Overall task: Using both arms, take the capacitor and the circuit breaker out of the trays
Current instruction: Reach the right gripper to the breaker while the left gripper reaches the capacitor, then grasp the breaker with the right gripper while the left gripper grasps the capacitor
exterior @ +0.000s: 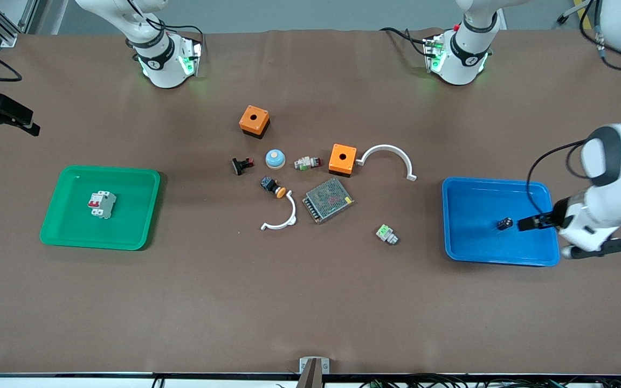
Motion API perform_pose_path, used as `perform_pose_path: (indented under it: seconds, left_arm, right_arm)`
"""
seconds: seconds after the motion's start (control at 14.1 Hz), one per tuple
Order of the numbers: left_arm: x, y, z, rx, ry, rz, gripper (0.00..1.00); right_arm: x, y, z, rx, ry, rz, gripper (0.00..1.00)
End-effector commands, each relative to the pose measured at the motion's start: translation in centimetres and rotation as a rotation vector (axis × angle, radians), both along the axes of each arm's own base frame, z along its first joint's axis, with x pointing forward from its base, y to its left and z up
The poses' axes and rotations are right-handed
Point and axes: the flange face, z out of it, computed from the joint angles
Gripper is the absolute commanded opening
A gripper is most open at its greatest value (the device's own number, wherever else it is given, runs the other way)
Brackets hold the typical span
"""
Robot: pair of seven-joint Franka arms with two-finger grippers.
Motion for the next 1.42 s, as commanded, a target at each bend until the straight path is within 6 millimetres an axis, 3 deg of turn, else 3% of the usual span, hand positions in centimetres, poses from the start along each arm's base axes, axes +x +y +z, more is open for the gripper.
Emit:
perform_pose_path:
  seconds: [0.0,0.14,0.21,0.28,0.35,0.64,0.78,0.92,1.2,1.35]
  left_arm:
    - [-1.0,-0.1,-3.0,0.049,-0.009,-0.042,1.00]
    - [-1.1,1.0,-5.3,0.090,0.022,-0.072,1.00]
    - [-1.1,1.0,-6.2,0.086,0.032,-0.072,1.00]
    - [-1.2,1.0,-7.2,0.078,0.045,-0.063,0.99]
    - [-1.3,0.9,-8.6,0.065,0.065,-0.057,0.99]
    - [-1.1,0.8,-11.2,0.056,0.095,-0.056,0.93]
    - [-0.3,0.6,-11.4,0.052,0.086,-0.055,0.92]
    - [-0.4,0.3,-12.3,0.049,0.098,-0.058,0.83]
    - [-0.4,-0.5,-12.5,0.050,0.102,-0.058,0.43]
    - [-0.5,-0.7,-12.8,0.052,0.108,-0.044,0.32]
  right_arm:
    - [4.4,-1.3,-5.3,-0.014,0.078,-0.008,1.00]
    - [7.1,-4.2,-9.0,-0.024,0.092,-0.051,1.00]
    - [7.6,-5.5,-9.5,-0.028,0.081,-0.069,1.00]
    - [7.8,-5.6,-10.0,-0.028,0.072,-0.073,1.00]
    - [8.0,-5.8,-12.0,-0.025,0.083,-0.079,1.00]
    - [5.5,-9.0,-23.5,-0.022,0.038,-0.145,1.00]
    - [4.0,-9.5,-27.2,-0.026,0.013,-0.146,1.00]
    - [2.8,-9.1,-30.0,-0.031,-0.009,-0.148,1.00]
    - [0.7,-8.4,-35.7,-0.053,-0.083,-0.146,1.00]
    - [0.5,-8.3,-37.7,-0.054,-0.068,-0.144,1.00]
